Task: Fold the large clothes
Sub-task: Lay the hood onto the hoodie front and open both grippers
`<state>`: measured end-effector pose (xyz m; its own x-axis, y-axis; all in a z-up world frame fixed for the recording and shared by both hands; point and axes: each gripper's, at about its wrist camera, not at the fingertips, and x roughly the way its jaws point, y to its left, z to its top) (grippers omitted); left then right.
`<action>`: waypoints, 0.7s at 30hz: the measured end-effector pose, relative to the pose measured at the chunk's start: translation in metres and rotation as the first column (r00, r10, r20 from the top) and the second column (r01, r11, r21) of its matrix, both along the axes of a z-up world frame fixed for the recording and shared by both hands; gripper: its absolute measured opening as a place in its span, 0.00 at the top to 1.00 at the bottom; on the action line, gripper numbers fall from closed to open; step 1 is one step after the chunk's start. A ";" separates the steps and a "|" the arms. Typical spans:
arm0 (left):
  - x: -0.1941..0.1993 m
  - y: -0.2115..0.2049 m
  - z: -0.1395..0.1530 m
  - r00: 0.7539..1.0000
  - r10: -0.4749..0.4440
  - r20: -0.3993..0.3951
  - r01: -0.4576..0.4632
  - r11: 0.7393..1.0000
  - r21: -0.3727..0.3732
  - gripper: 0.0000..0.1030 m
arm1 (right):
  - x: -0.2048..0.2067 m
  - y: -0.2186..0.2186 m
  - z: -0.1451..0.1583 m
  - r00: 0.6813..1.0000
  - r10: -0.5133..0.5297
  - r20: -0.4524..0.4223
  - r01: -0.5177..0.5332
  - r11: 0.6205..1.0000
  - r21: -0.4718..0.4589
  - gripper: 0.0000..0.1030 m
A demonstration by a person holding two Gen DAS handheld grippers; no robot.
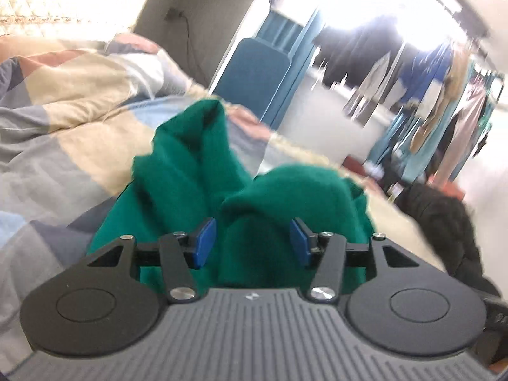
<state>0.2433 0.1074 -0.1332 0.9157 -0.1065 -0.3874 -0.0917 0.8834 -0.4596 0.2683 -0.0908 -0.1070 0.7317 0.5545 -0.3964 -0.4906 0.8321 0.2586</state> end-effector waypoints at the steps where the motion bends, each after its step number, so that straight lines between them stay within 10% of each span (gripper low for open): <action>1: 0.000 0.001 0.001 1.000 0.003 0.016 -0.003 1.000 -0.018 0.44 | 0.001 0.002 0.000 1.000 0.001 0.014 -0.001 1.000 0.003 0.19; 9: 0.013 0.008 0.001 0.994 0.024 0.108 -0.015 0.997 -0.082 0.43 | 0.017 0.041 -0.020 0.990 0.135 0.037 -0.135 0.991 -0.011 0.21; 14: 0.028 0.024 -0.005 0.994 0.032 0.108 -0.021 0.994 -0.105 0.43 | 0.026 0.076 -0.048 0.977 0.207 -0.047 -0.212 0.961 -0.179 0.59; 21: 0.056 0.020 -0.017 0.995 -0.062 0.080 0.069 0.994 -0.084 0.44 | 0.029 0.086 -0.072 0.959 0.219 -0.179 -0.261 0.930 -0.260 0.59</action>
<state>0.2995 0.1272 -0.1502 0.9325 -0.1969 -0.3029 0.0033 0.8430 -0.5378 0.2975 -0.0052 -0.1789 0.5138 0.5583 -0.6514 -0.6593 0.7428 0.1165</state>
